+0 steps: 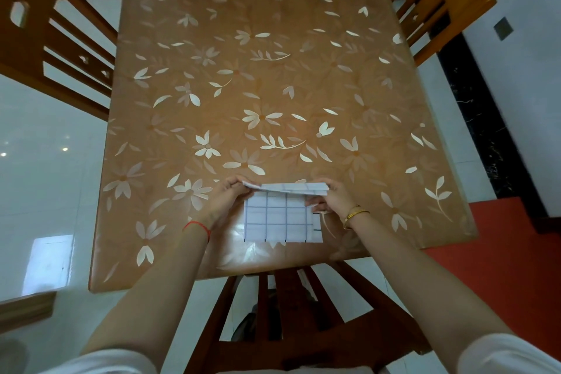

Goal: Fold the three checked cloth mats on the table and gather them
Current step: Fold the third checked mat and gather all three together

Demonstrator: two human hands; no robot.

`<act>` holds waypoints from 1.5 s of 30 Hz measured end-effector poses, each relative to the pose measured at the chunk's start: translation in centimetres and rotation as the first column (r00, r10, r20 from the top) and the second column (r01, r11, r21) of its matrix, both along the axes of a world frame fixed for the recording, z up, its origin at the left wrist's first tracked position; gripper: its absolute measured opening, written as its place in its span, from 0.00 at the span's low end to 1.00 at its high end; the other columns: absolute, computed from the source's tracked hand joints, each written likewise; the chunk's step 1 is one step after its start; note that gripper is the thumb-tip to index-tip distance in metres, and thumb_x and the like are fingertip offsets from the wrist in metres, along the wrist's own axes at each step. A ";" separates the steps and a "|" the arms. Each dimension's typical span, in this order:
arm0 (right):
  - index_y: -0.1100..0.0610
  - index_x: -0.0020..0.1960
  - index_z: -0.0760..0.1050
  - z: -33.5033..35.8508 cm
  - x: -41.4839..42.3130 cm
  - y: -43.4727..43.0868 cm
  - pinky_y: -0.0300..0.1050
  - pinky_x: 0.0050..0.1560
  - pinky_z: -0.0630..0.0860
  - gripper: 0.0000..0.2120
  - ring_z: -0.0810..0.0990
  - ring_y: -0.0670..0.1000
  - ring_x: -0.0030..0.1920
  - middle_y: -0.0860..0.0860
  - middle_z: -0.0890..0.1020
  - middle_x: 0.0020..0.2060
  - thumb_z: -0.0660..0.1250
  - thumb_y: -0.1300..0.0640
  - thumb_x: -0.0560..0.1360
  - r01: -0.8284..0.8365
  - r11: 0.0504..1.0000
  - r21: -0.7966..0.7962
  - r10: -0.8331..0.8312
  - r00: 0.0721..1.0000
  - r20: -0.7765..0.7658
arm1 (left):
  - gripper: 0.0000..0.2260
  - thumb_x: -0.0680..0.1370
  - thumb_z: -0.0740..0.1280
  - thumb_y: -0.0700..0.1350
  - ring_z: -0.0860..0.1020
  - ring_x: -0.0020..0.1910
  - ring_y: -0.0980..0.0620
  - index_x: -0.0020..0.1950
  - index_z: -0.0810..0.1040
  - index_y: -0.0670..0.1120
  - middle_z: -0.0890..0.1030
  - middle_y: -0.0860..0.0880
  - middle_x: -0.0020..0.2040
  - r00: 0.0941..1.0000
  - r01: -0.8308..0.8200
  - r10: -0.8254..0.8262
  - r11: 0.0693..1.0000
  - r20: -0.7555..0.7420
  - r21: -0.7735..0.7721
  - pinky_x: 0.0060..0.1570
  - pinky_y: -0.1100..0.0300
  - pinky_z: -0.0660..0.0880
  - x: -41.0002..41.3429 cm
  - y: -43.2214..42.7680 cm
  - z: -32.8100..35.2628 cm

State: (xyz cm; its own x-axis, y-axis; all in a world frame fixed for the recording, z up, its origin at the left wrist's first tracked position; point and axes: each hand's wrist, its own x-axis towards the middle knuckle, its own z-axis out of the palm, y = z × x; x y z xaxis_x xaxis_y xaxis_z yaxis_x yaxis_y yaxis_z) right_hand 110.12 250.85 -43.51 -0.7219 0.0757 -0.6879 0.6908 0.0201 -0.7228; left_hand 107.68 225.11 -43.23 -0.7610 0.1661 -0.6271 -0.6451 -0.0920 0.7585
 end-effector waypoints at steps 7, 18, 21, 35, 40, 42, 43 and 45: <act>0.64 0.49 0.82 -0.2 1.2 0.6 0.37 0.36 0.80 0.10 0.81 0.53 0.43 0.58 0.82 0.50 0.61 0.68 0.77 -0.020 1.000 -0.008 0.019 0.999 -0.033 | 0.14 0.74 0.54 0.25 0.82 0.51 0.44 0.46 0.78 0.36 0.85 0.38 0.47 0.998 -0.050 0.052 0.994 0.021 -0.102 0.49 0.62 0.80 1.8 -1.1 0.2; 0.55 0.56 0.72 -1.4 2.2 0.0 0.53 0.57 0.78 0.12 0.80 0.56 0.55 0.55 0.81 0.52 0.67 0.65 0.75 -0.073 0.977 0.201 0.085 0.995 -0.049 | 0.14 0.75 0.73 0.42 0.80 0.44 0.54 0.58 0.75 0.40 0.81 0.46 0.51 0.995 -0.089 0.058 0.874 -0.080 -0.477 0.37 0.71 0.75 5.4 0.2 0.3; 0.55 0.58 0.71 -1.2 2.5 -0.4 0.50 0.54 0.79 0.14 0.80 0.54 0.54 0.53 0.81 0.52 0.66 0.66 0.75 -0.095 0.973 0.212 0.110 0.992 -0.060 | 0.16 0.75 0.74 0.44 0.81 0.51 0.45 0.58 0.74 0.40 0.80 0.44 0.49 0.998 -0.057 0.050 0.875 -0.027 -0.481 0.48 0.60 0.76 5.4 0.4 -0.4; 0.54 0.67 0.67 -2.3 4.0 -0.5 0.49 0.47 0.78 0.26 0.74 0.47 0.37 0.46 0.75 0.42 0.66 0.69 0.72 -0.273 0.822 0.500 0.371 0.922 -0.107 | 0.25 0.71 0.66 0.30 0.77 0.56 0.49 0.66 0.76 0.45 0.77 0.47 0.62 0.907 0.227 -0.398 0.732 -0.134 -0.642 0.53 0.68 0.74 6.0 0.1 -0.6; 0.53 0.70 0.66 -2.3 4.5 -0.9 0.46 0.48 0.77 0.31 0.74 0.47 0.40 0.46 0.73 0.38 0.65 0.70 0.70 -0.283 0.779 0.559 0.421 0.897 -0.132 | 0.30 0.69 0.68 0.33 0.75 0.58 0.44 0.69 0.71 0.51 0.74 0.46 0.63 0.868 0.233 -0.482 0.606 -0.118 -0.761 0.58 0.54 0.74 5.8 -0.1 -0.4; 0.52 0.70 0.67 -2.5 4.6 -0.9 0.47 0.51 0.77 0.31 0.74 0.48 0.42 0.45 0.72 0.39 0.66 0.68 0.69 -0.308 0.750 0.585 0.462 0.878 -0.129 | 0.30 0.69 0.69 0.35 0.74 0.60 0.43 0.70 0.70 0.51 0.74 0.46 0.63 0.852 0.237 -0.510 0.577 -0.118 -0.782 0.60 0.51 0.73 5.6 -0.2 -0.3; 0.51 0.69 0.67 -2.6 4.7 -0.9 0.48 0.52 0.78 0.31 0.74 0.48 0.42 0.44 0.72 0.39 0.66 0.68 0.69 -0.316 0.740 0.594 0.478 0.869 -0.132 | 0.31 0.70 0.70 0.36 0.73 0.61 0.43 0.71 0.69 0.51 0.74 0.45 0.63 0.844 0.236 -0.525 0.547 -0.110 -0.803 0.62 0.49 0.72 5.6 -0.4 -0.3; 0.51 0.69 0.67 -2.6 4.7 -1.2 0.47 0.50 0.78 0.29 0.75 0.47 0.41 0.44 0.73 0.39 0.65 0.67 0.70 -0.313 0.738 0.598 0.481 0.866 -0.140 | 0.31 0.70 0.71 0.38 0.71 0.62 0.42 0.72 0.67 0.50 0.73 0.45 0.64 0.839 0.214 -0.536 0.476 -0.088 -0.853 0.63 0.50 0.69 5.7 -0.6 -0.2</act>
State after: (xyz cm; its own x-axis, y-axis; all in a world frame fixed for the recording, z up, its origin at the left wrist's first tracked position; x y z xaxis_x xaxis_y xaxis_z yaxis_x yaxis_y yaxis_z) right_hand 114.81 249.70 -46.14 -0.9172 0.0348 -0.3970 0.3096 0.6894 -0.6548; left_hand 113.39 224.48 -43.39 -0.9163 0.0502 -0.3973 -0.1826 0.8305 0.5262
